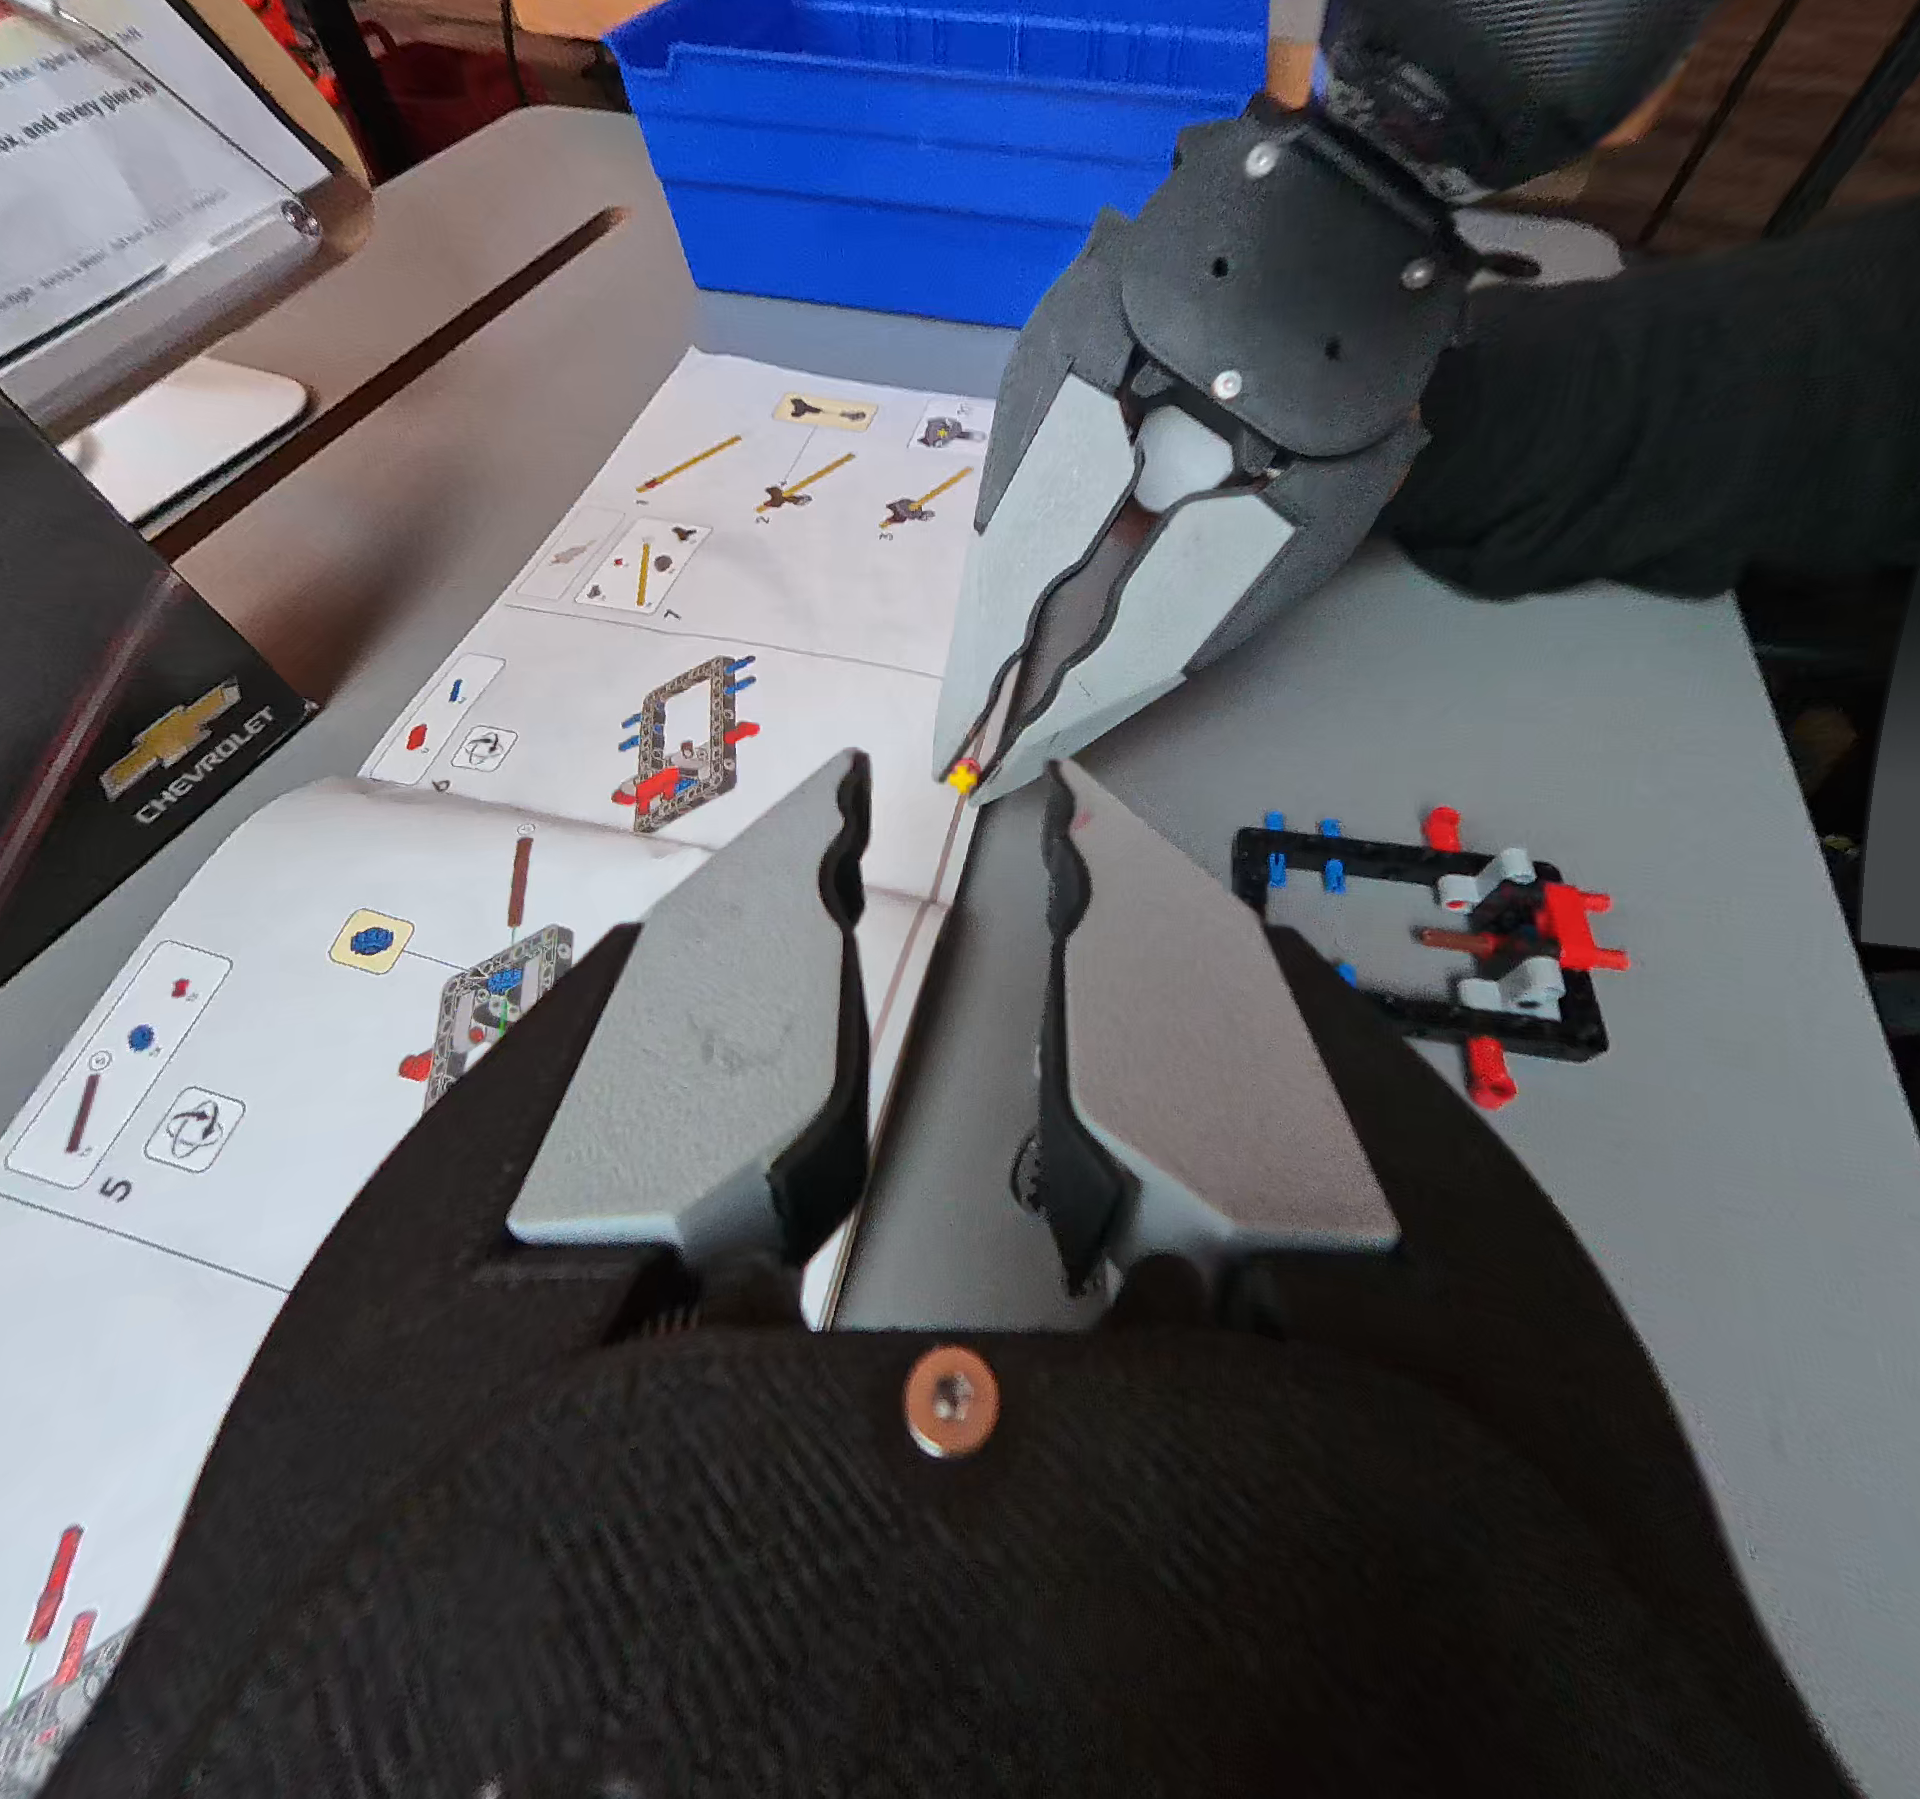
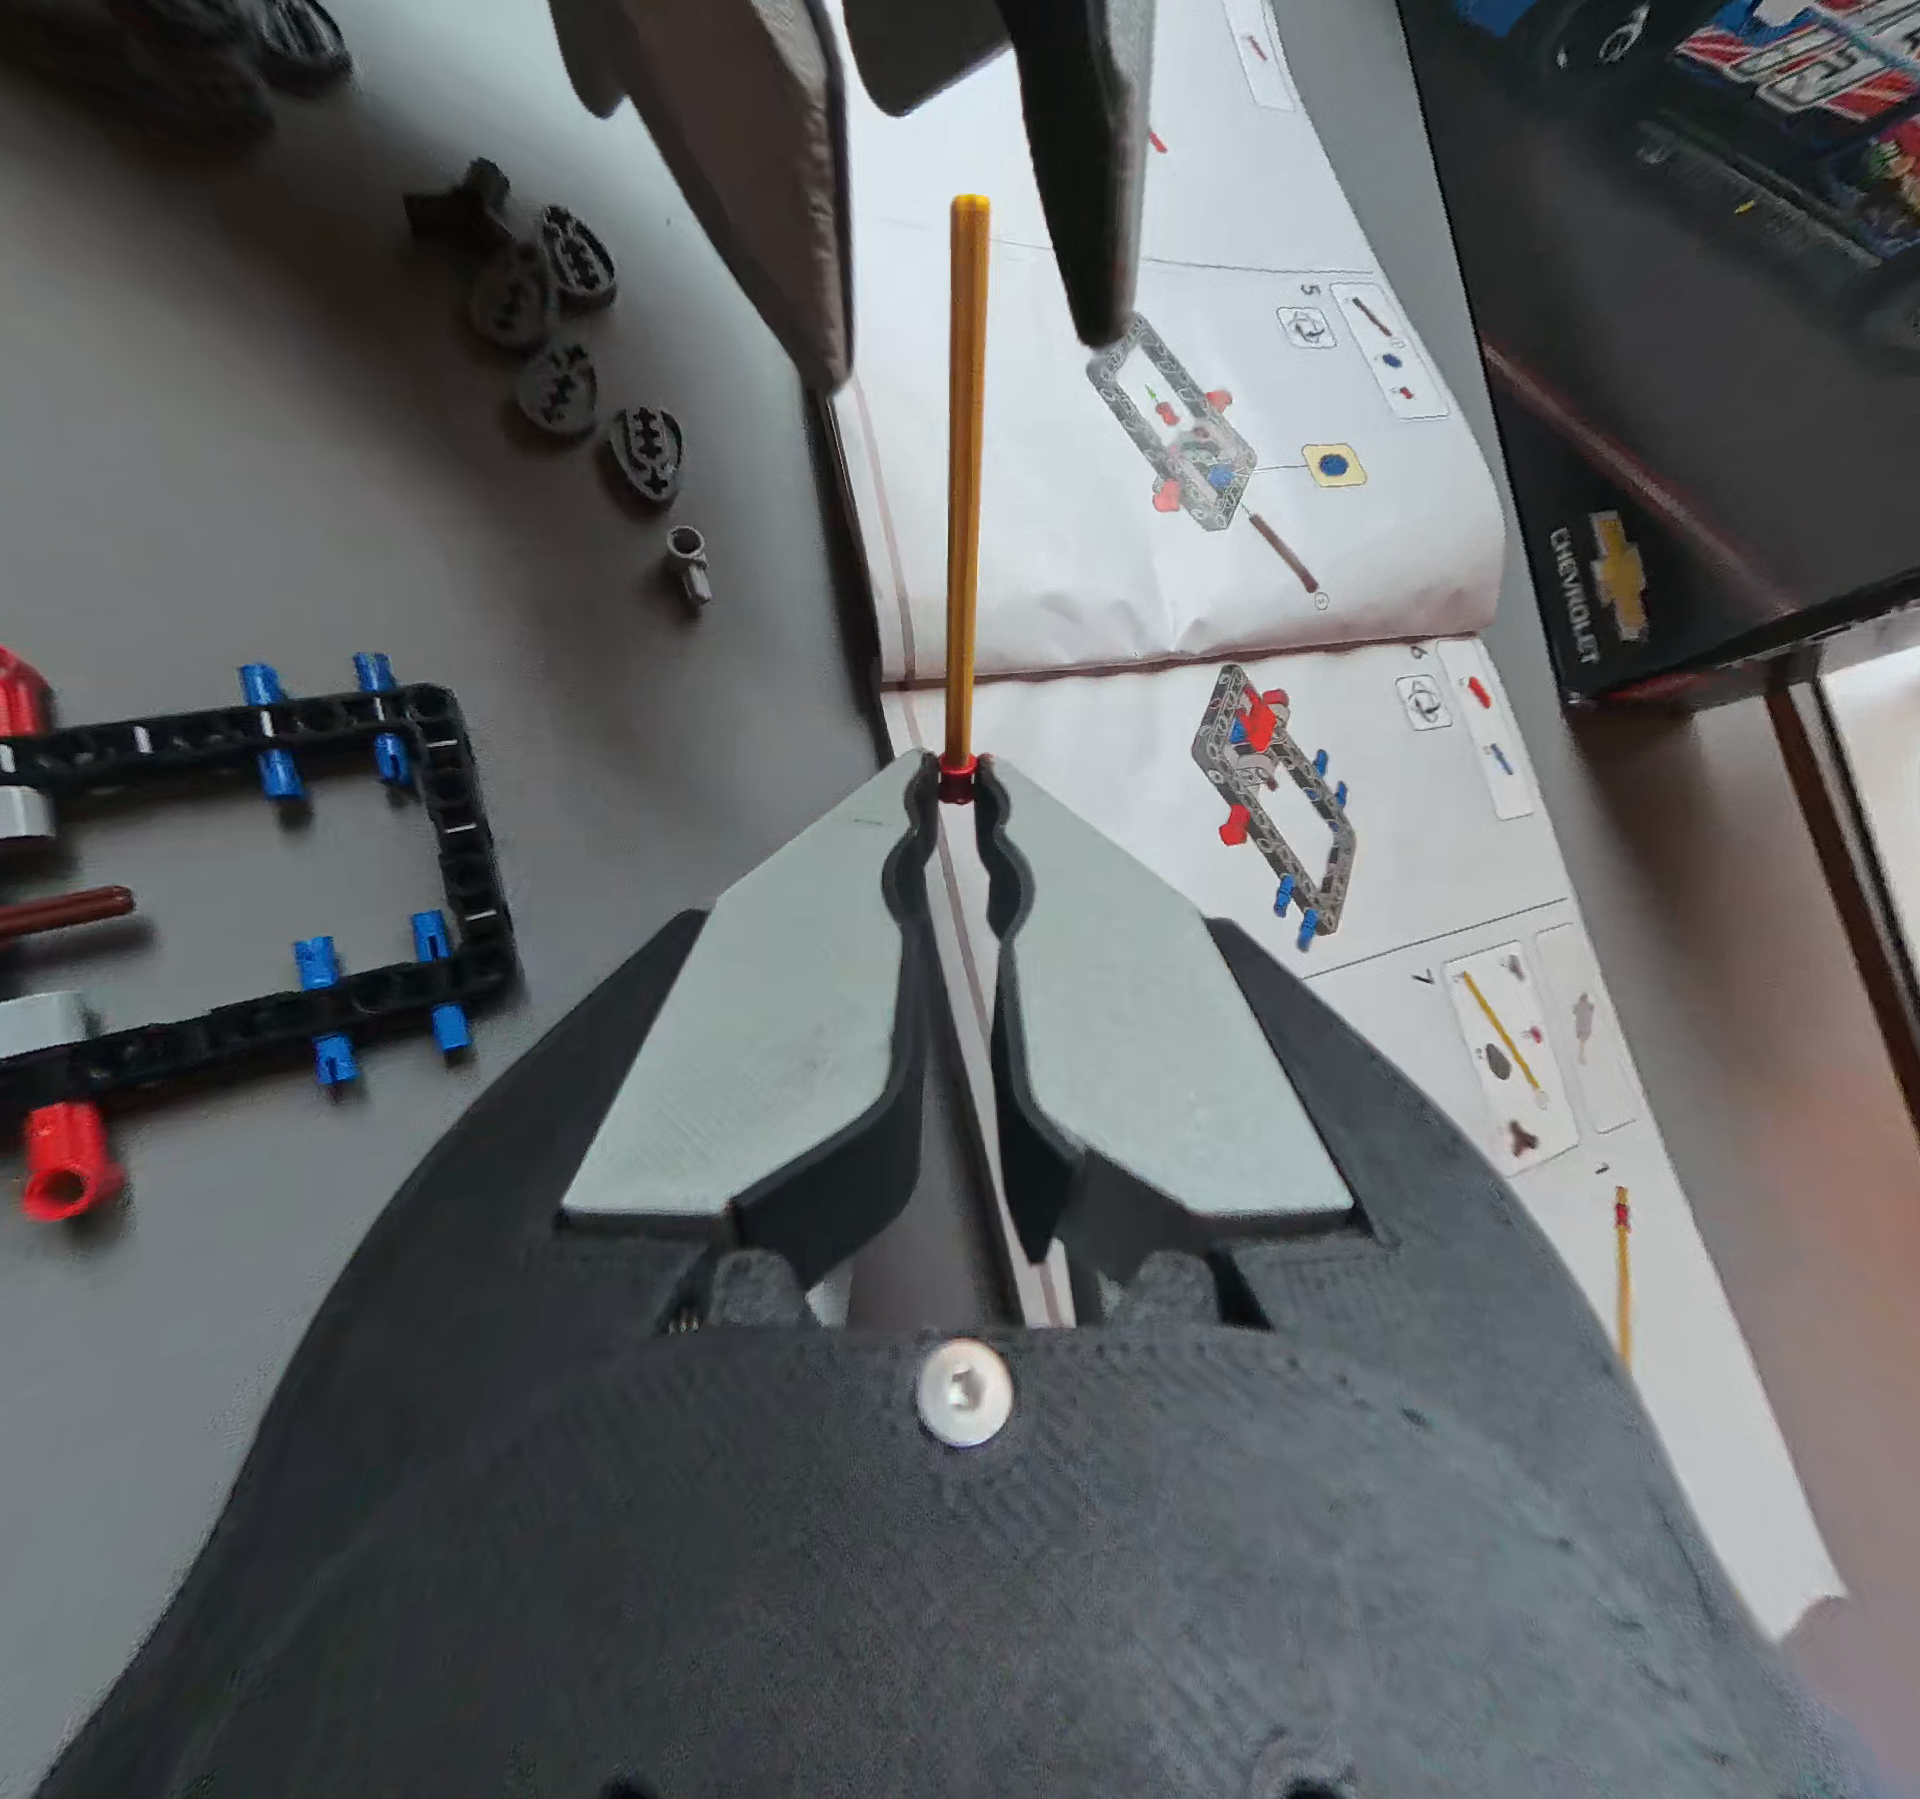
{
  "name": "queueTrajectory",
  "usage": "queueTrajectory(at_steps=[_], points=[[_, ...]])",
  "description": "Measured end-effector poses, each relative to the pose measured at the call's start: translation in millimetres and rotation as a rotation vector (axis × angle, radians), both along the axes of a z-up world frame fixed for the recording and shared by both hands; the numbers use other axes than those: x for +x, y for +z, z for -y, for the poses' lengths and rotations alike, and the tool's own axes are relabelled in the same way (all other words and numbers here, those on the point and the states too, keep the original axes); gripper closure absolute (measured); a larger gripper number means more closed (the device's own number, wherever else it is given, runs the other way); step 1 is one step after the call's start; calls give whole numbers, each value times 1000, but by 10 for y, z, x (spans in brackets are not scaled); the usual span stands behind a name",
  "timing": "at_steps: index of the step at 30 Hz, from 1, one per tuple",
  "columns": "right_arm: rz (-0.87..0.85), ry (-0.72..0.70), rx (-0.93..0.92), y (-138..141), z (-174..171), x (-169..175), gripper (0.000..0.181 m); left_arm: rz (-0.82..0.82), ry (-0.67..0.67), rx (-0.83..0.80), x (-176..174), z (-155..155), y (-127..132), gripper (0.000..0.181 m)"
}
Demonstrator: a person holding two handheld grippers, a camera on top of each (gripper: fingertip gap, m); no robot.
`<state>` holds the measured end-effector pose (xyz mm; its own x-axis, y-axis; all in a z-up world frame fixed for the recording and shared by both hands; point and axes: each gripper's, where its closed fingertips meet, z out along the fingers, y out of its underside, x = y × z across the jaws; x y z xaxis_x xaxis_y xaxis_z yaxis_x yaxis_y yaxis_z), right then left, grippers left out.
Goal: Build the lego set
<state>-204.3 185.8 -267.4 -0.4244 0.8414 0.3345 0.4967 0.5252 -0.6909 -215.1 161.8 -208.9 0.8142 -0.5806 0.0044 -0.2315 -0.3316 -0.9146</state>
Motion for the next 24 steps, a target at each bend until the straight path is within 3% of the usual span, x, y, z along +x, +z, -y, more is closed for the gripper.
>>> queueTrajectory(at_steps=[4, 6, 11, 13, 17, 21, 24], points=[[-68, -34, 266, 12, -119, -45, 177, -4, -18, -67, 66, 26, -123, 174], [-85, -32, 349, 17, -136, -51, 177, -11, 5, -72, 30, 12, -135, 176], [-180, -72, 309, 161, -172, -92, 175, -21, 62, -32, -114, -20, -70, 179], [-198, -83, 200, 219, -175, -88, 174, 12, 77, 8, -150, -34, 10, 178], [-227, -79, -134, 354, -176, -75, 153, 110, 103, 71, -240, -40, 180, 178], [-245, -39, -527, 532, -156, -42, 146, 271, 26, 181, -206, 46, 475, 178], [-316, 57, -714, 788, -59, 25, 147, 345, -36, 237, -148, 114, 612, 178]])
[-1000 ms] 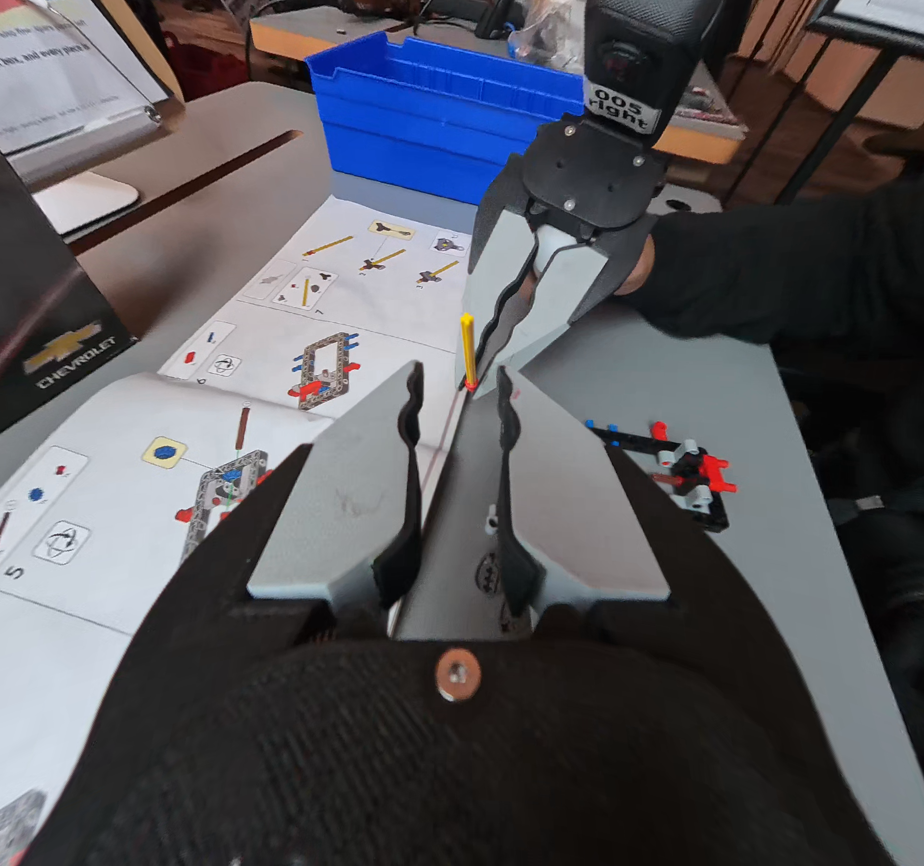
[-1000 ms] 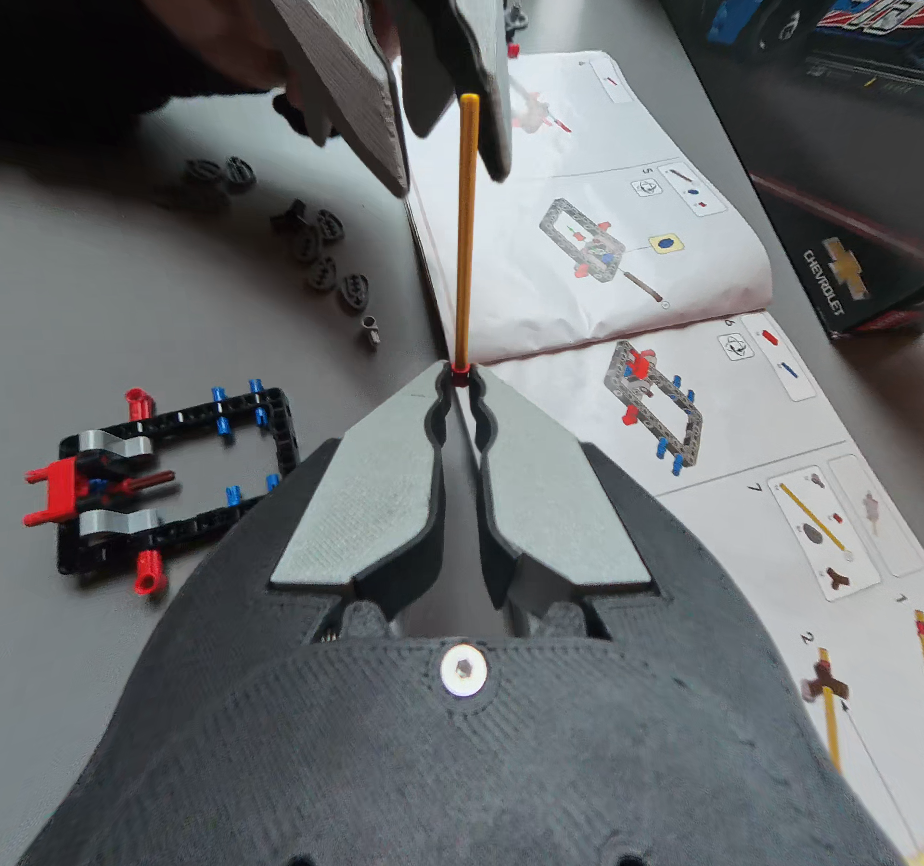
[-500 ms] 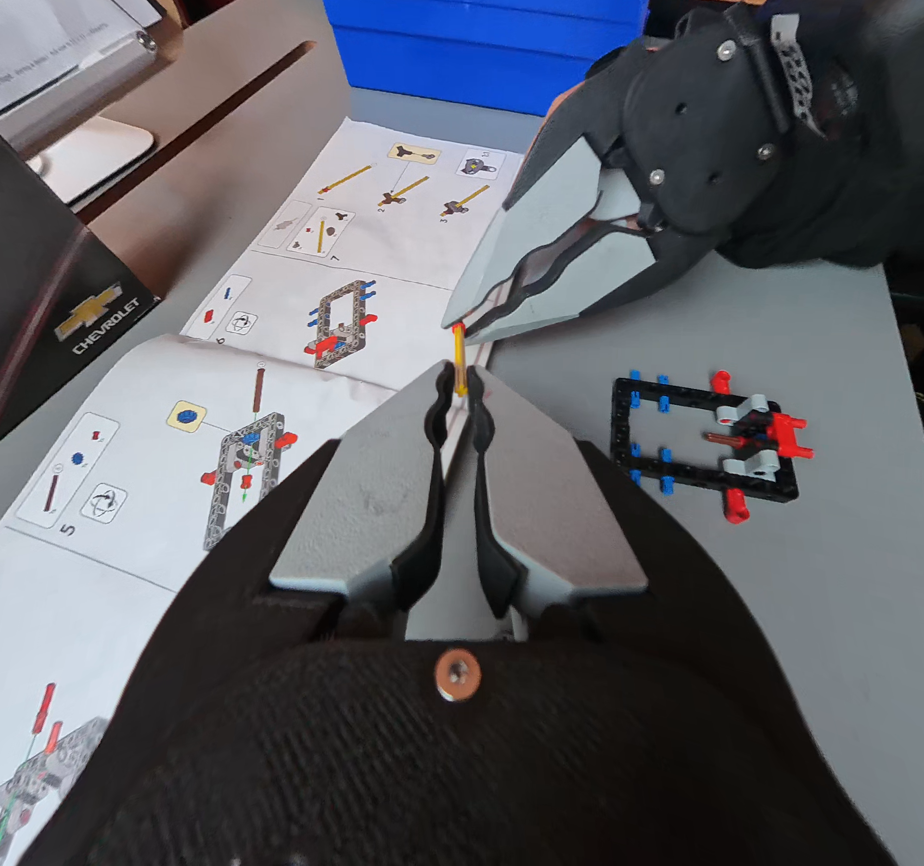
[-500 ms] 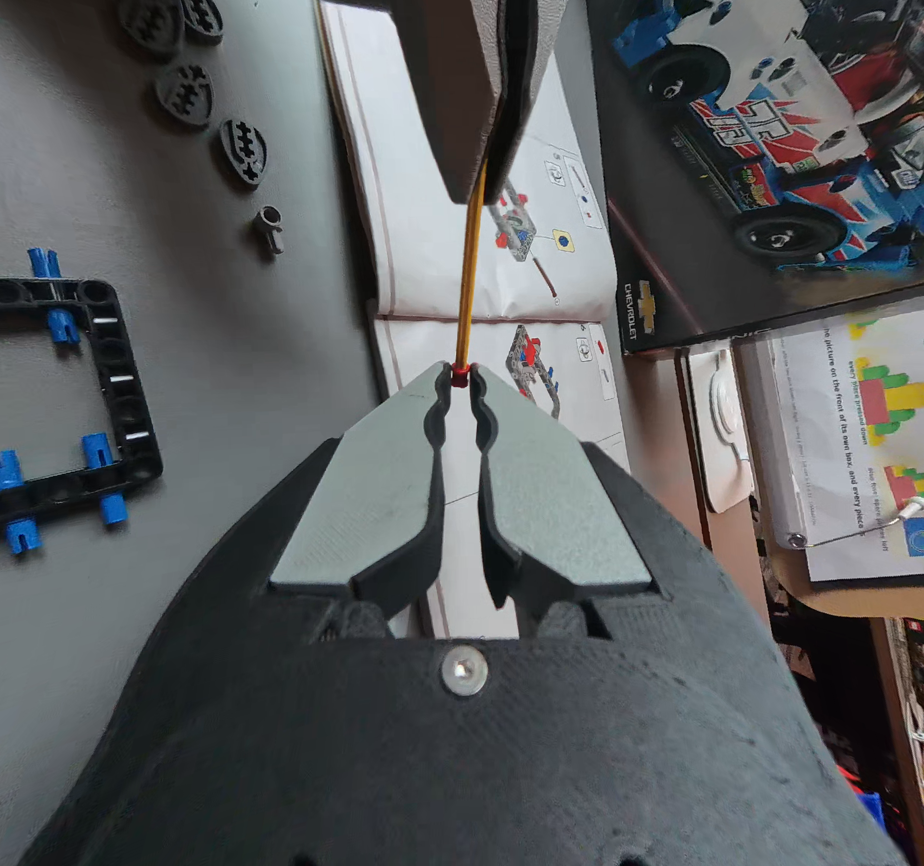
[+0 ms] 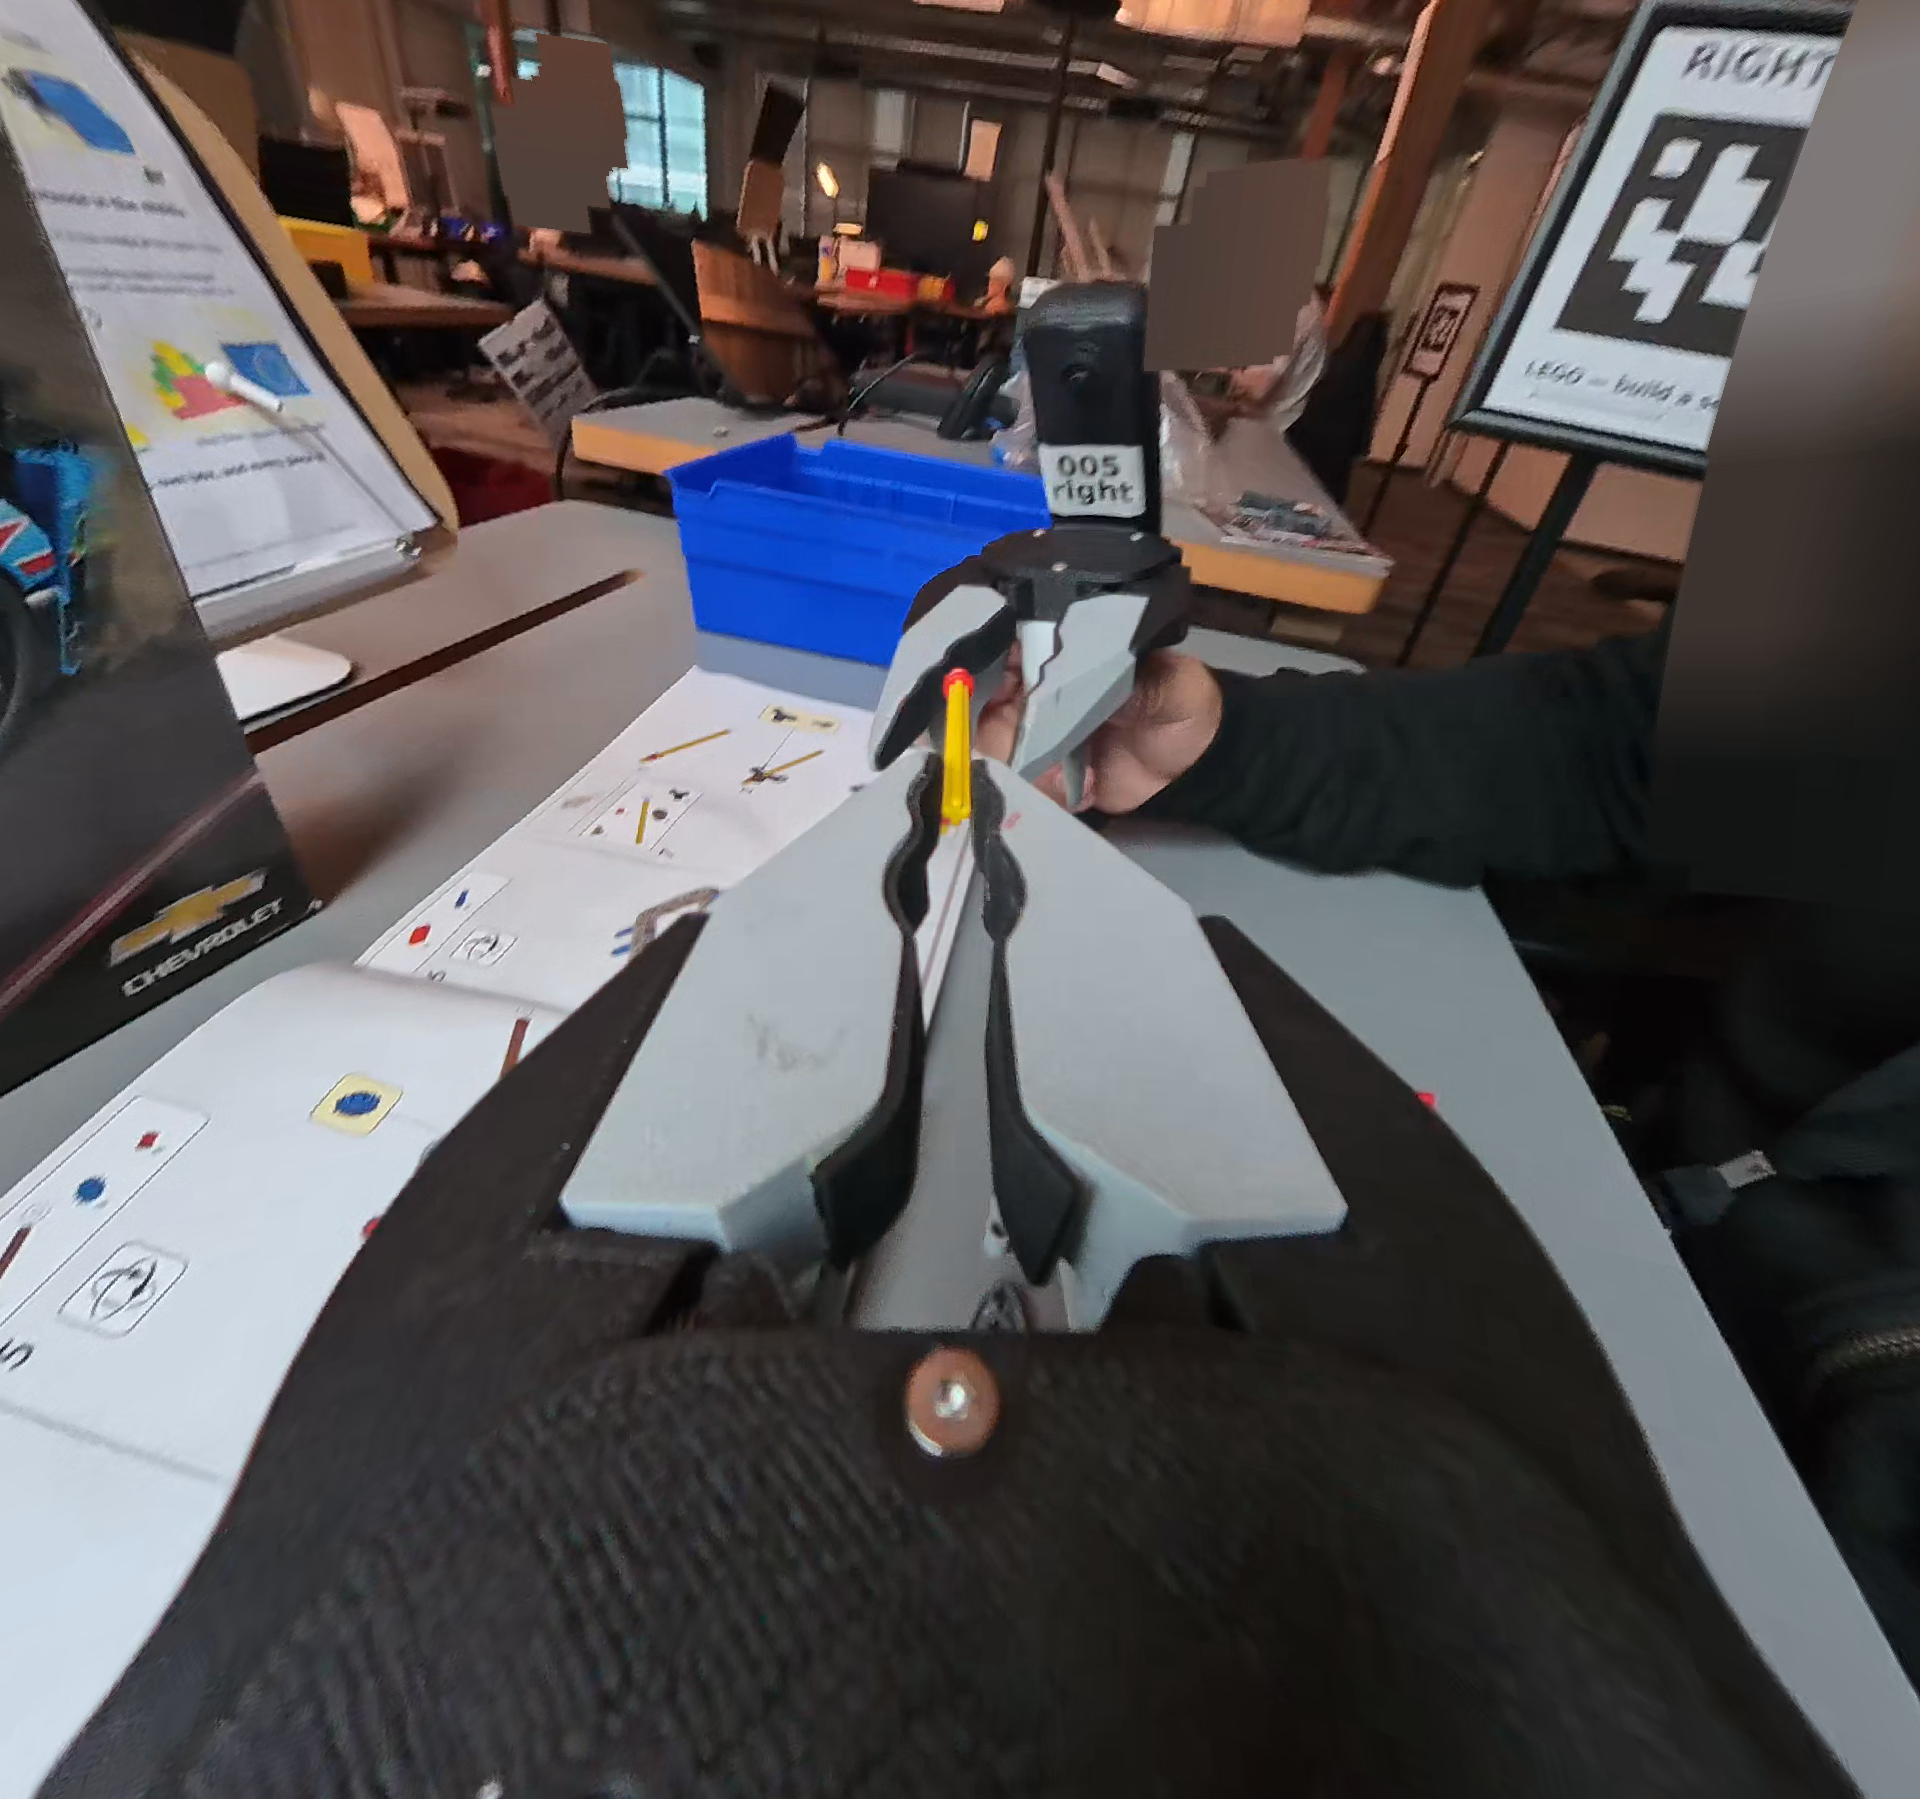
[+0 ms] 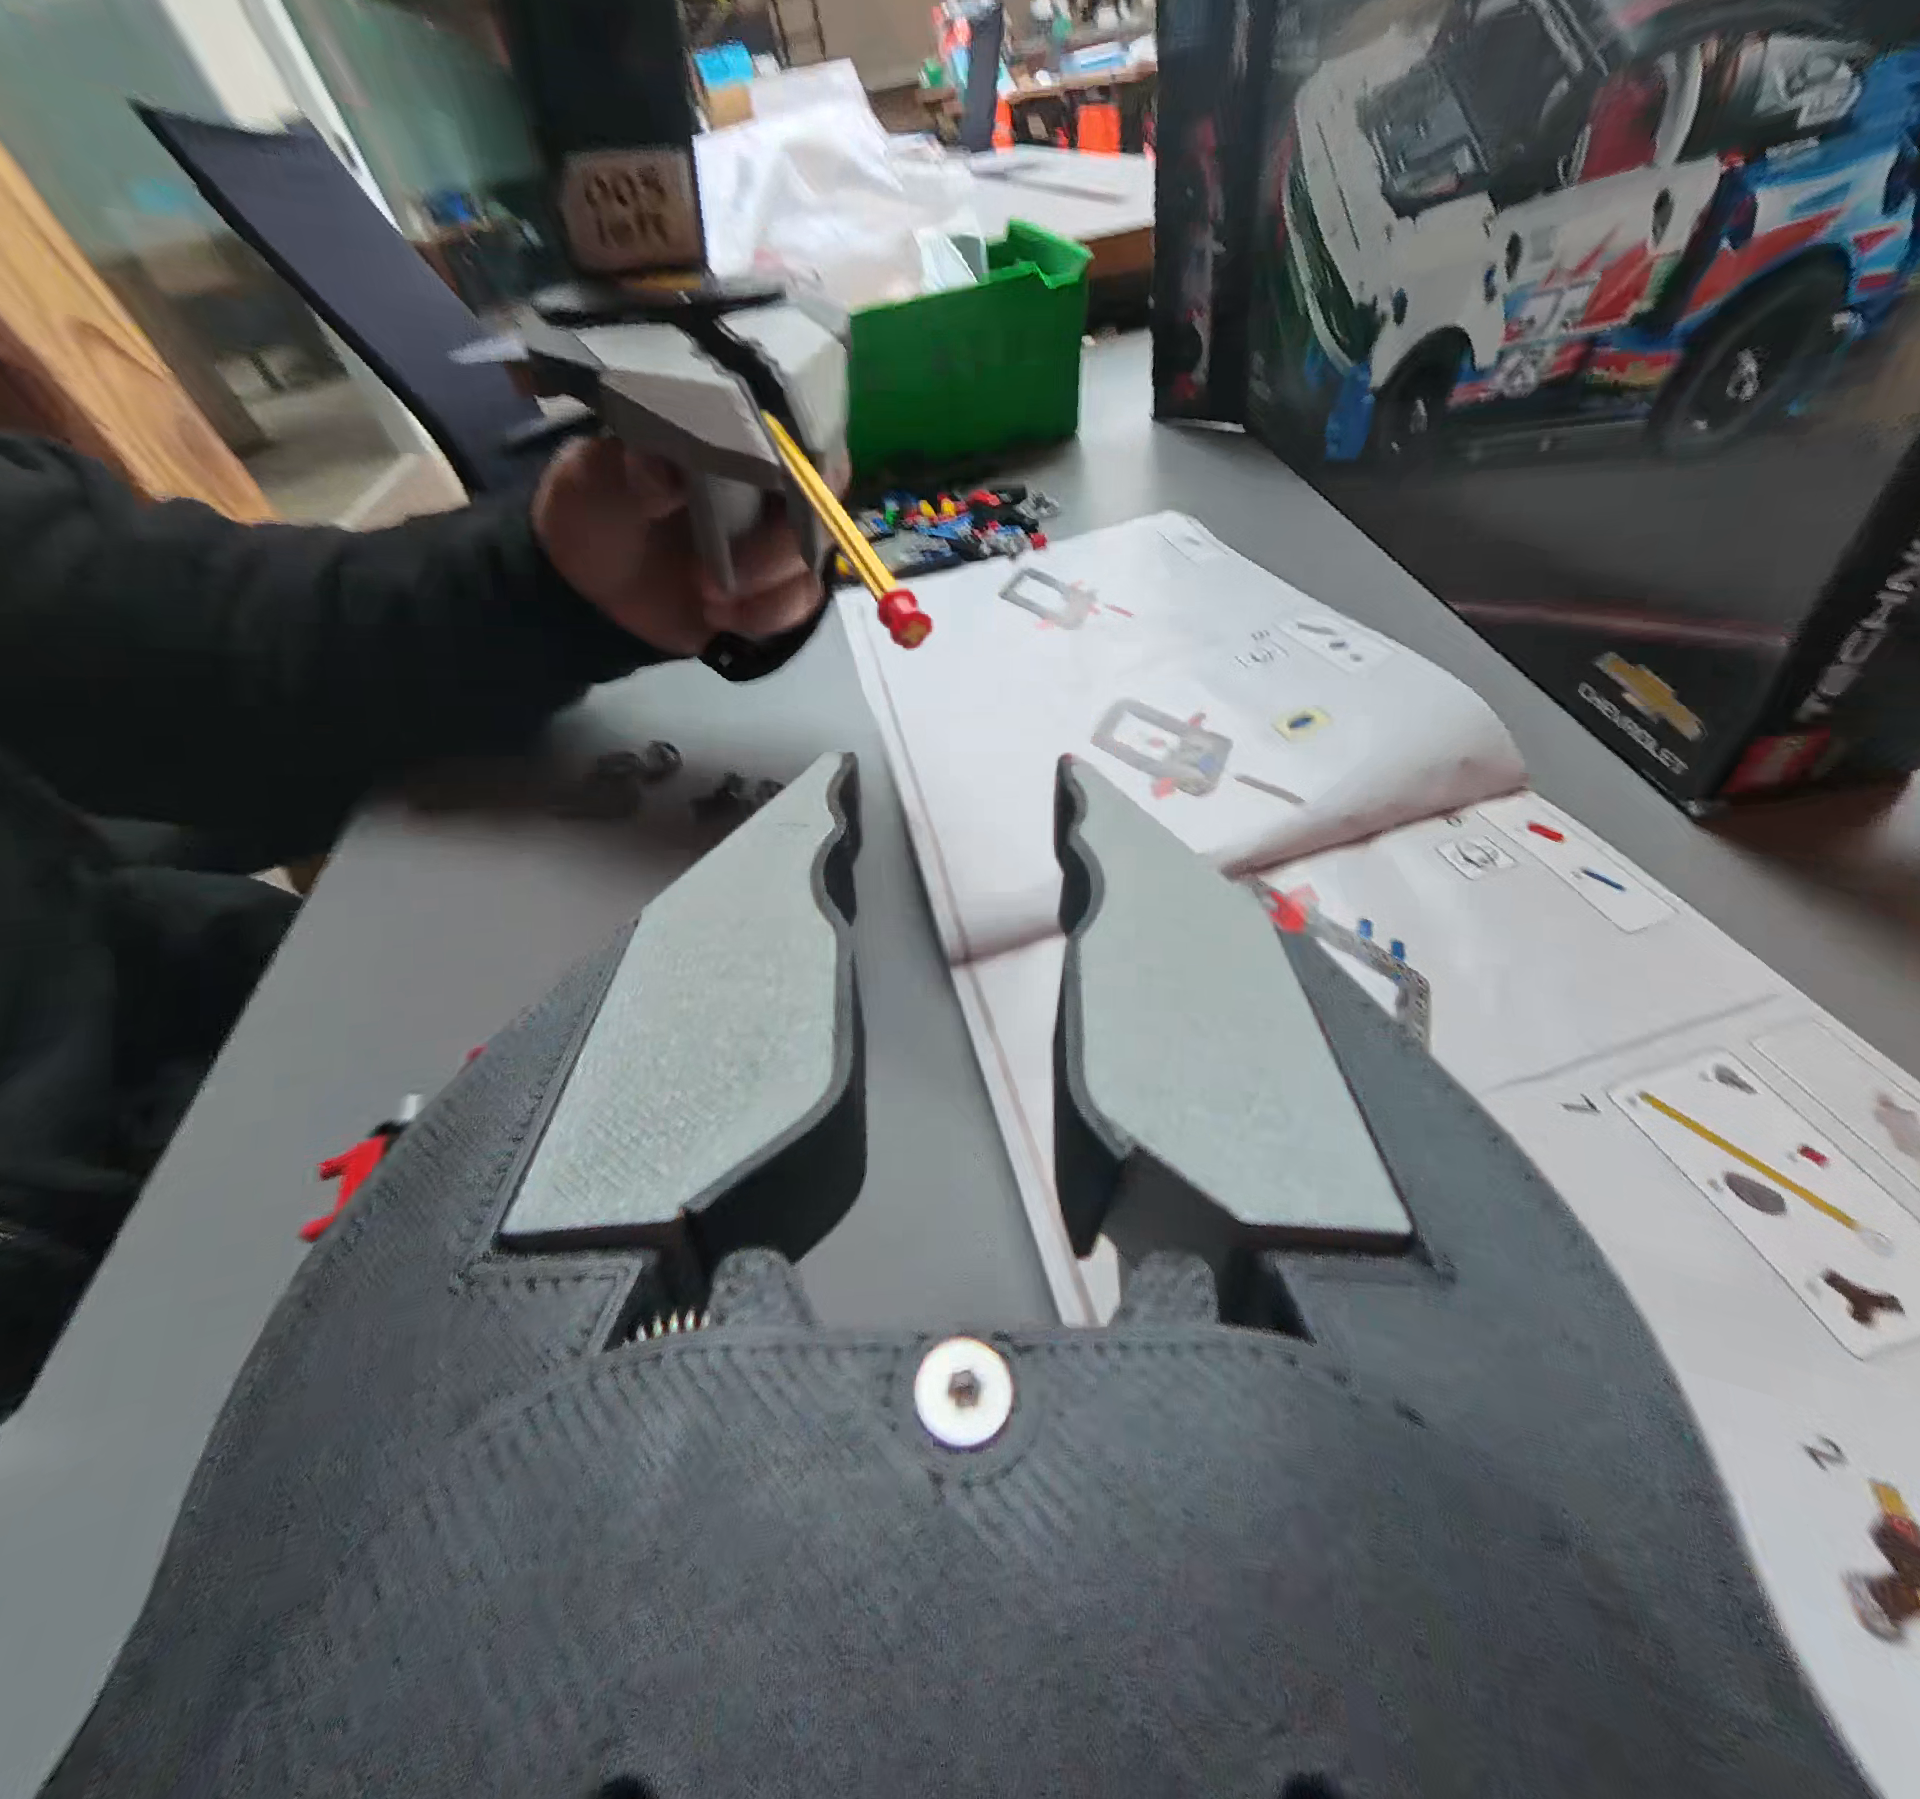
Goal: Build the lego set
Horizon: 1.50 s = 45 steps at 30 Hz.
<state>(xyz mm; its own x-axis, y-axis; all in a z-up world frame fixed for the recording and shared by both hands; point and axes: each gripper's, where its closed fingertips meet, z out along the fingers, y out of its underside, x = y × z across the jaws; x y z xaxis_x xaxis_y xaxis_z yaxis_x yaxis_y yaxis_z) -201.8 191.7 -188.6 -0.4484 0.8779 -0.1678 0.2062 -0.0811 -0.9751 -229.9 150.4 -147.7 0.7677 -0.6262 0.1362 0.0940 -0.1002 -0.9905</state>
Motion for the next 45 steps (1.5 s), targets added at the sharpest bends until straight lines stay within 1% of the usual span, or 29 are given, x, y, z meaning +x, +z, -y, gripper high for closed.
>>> queueTrajectory(at_steps=[2, 4, 7, 9, 10, 14, 16, 18, 20, 21, 23, 25, 26, 28, 32, 34, 37, 40, 45], points=[[-92, 65, -70, 213, 109, 73, 146, 35, -30, 36, 32, 34, 68, 179], [-150, 118, -120, 363, 210, 135, 147, 37, -44, 48, 58, 42, 72, 179], [-156, 121, -137, 400, 256, 132, 151, 29, -69, 54, 129, 45, 48, 179], [-136, 121, -116, 354, 268, 125, 165, 24, -89, 57, 181, 52, 35, 179], [-127, 112, -98, 327, 259, 121, 176, 19, -96, 53, 198, 54, 24, 178], [-113, 111, -52, 293, 236, 137, 177, -25, -104, 11, 217, 46, -63, 179], [-97, 103, 11, 234, 222, 141, 177, -86, -113, -60, 218, 36, -201, 178], [-68, 94, 114, 141, 221, 141, 177, -169, -99, -138, 196, 14, -375, 176], [-56, 84, 214, 68, 229, 138, 178, -236, -89, -189, 202, -6, -516, 158], [-49, 77, 261, 30, 231, 131, 178, -251, -97, -205, 232, -6, -560, 156], [-48, 90, 321, -13, 292, 132, 178, -267, -124, -222, 311, 8, -625, 159], [-43, 107, 378, -57, 369, 136, 177, -299, -136, -215, 358, 20, -671, 173], [-44, 110, 408, -73, 399, 135, 177, -318, -138, -211, 367, 26, -693, 177], [-45, 106, 445, -95, 421, 130, 177, -346, -137, -214, 364, 30, -728, 177], [-28, 102, 431, -115, 388, 126, 177, -331, -144, -207, 370, 37, -706, 178], [-2, 87, 448, -161, 336, 119, 173, -334, -149, -236, 356, 43, -737, 180], [-24, 72, 468, -142, 299, 124, 176, -348, -137, -211, 335, 35, -723, 180], [-24, 84, 456, -125, 305, 143, 177, -362, -140, -210, 336, 49, -717, 180], [-29, 96, 445, -116, 316, 155, 176, -345, -160, -252, 311, 75, -773, 180]])
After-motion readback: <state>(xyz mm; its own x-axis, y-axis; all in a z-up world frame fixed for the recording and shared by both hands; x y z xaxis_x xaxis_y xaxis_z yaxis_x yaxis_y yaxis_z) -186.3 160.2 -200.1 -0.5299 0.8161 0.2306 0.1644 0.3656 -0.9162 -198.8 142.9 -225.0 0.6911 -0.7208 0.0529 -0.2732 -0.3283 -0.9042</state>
